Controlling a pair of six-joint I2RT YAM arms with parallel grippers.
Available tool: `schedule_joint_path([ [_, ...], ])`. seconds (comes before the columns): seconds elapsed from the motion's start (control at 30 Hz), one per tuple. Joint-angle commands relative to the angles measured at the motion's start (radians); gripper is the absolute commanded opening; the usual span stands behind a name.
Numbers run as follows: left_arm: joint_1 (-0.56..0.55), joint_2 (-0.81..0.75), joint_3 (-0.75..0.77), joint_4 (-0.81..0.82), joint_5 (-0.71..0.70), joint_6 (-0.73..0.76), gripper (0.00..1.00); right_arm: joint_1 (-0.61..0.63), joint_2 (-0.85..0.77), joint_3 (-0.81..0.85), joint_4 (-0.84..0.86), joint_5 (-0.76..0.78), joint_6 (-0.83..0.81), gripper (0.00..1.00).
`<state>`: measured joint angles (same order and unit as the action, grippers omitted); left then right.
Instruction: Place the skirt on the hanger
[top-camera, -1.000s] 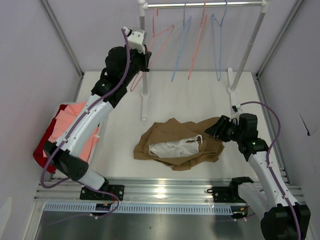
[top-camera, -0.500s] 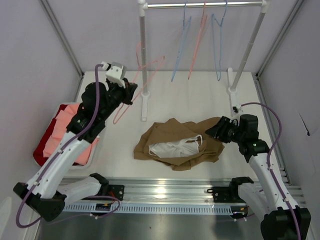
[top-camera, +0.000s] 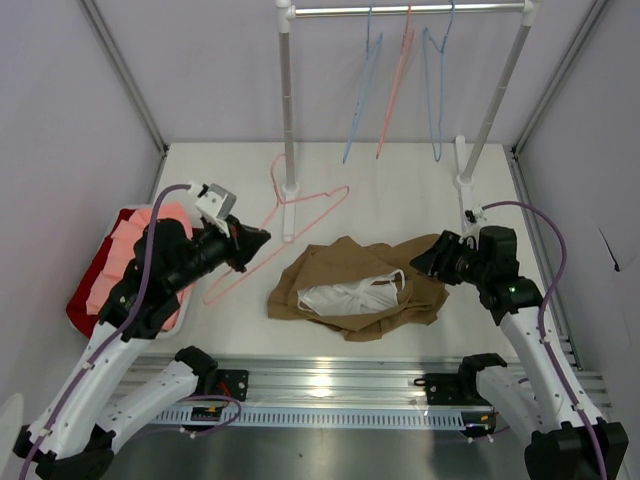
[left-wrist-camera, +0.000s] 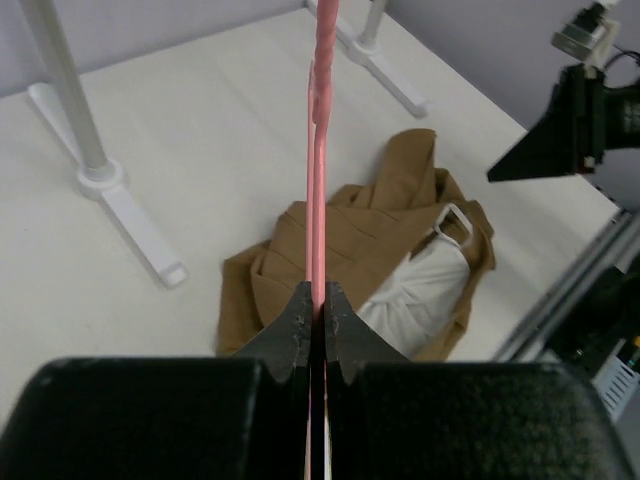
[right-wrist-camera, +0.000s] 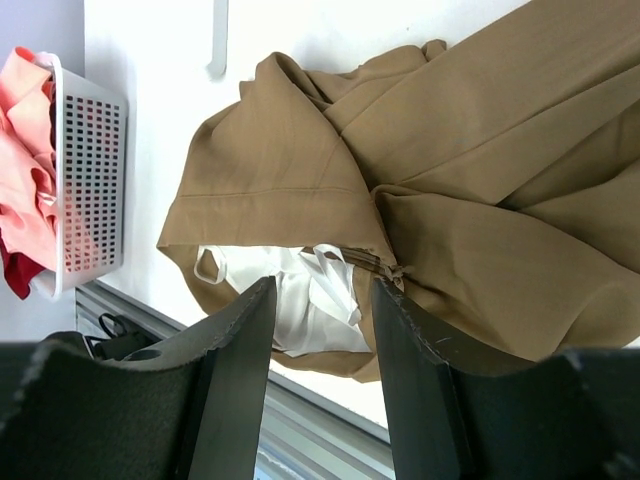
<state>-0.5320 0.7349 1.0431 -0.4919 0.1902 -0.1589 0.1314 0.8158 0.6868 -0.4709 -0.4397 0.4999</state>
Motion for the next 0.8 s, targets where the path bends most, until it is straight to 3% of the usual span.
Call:
schedule_joint_path([
  [0.0,-0.005,-0.057,-0.05,-0.042,0.147,-0.039,0.0,0.019,-0.021,0.043,-0.029,0.032,-0.003,0.49],
  [0.17,-0.005,-0.072,-0.078,-0.086,0.325,-0.039,0.0,0.045,-0.03,0.034,-0.041,0.055,0.005,0.47],
  [0.33,-0.008,-0.071,-0.121,-0.068,0.429,-0.07,0.0,0.073,-0.03,0.017,-0.04,0.084,0.008,0.37],
  [0.77,-0.06,0.004,-0.199,0.038,0.437,-0.156,0.0,0.152,0.045,-0.016,0.011,0.15,0.002,0.31],
])
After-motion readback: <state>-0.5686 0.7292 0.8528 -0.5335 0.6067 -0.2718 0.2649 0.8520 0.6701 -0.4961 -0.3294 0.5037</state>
